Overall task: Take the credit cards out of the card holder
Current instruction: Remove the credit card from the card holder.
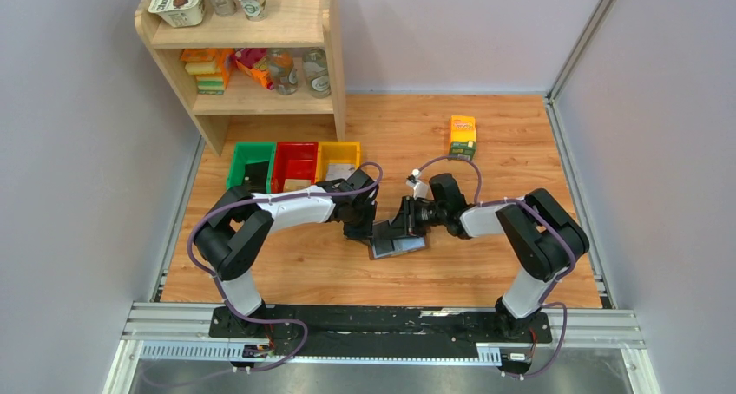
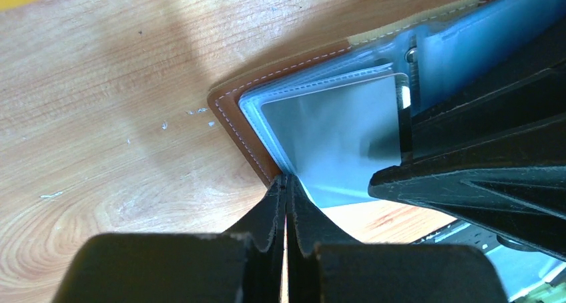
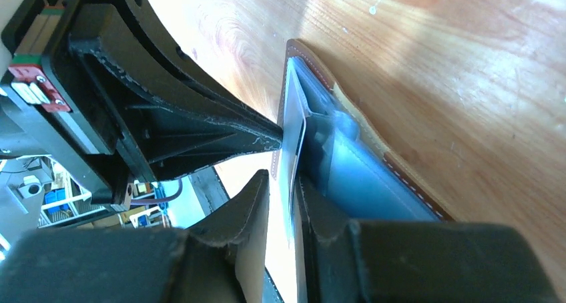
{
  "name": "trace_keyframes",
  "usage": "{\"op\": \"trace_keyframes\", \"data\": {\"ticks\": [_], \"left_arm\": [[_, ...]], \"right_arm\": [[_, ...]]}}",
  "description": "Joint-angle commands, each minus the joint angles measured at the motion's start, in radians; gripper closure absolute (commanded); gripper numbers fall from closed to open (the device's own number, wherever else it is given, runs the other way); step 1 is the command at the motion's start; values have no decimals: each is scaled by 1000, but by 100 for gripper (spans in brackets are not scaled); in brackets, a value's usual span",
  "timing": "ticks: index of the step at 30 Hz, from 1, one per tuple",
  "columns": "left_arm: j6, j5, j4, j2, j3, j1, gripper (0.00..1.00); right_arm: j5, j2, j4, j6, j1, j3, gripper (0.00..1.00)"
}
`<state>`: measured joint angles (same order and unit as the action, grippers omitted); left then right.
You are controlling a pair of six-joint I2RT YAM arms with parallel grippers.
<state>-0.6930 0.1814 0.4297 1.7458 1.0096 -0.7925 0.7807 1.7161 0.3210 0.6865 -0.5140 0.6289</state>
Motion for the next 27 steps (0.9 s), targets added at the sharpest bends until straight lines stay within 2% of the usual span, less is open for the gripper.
{"op": "trace_keyframes", "data": {"ticks": [1,13,20,27], "left_arm": [[13,-71,20,41,-34,-5,100],[13,-63,18,52,-31,-5,100],[15,-63,18,49,-31,-5,100],[20,-77,-3,12,-46,-4,100]], "right_arm": [[71,-35,110,39,22,-38,79],[101,-59,135,28,89,-84,84],[106,-67,130,24,129,-103,94],[48,-151,-32,-51,177,-113,100]]}}
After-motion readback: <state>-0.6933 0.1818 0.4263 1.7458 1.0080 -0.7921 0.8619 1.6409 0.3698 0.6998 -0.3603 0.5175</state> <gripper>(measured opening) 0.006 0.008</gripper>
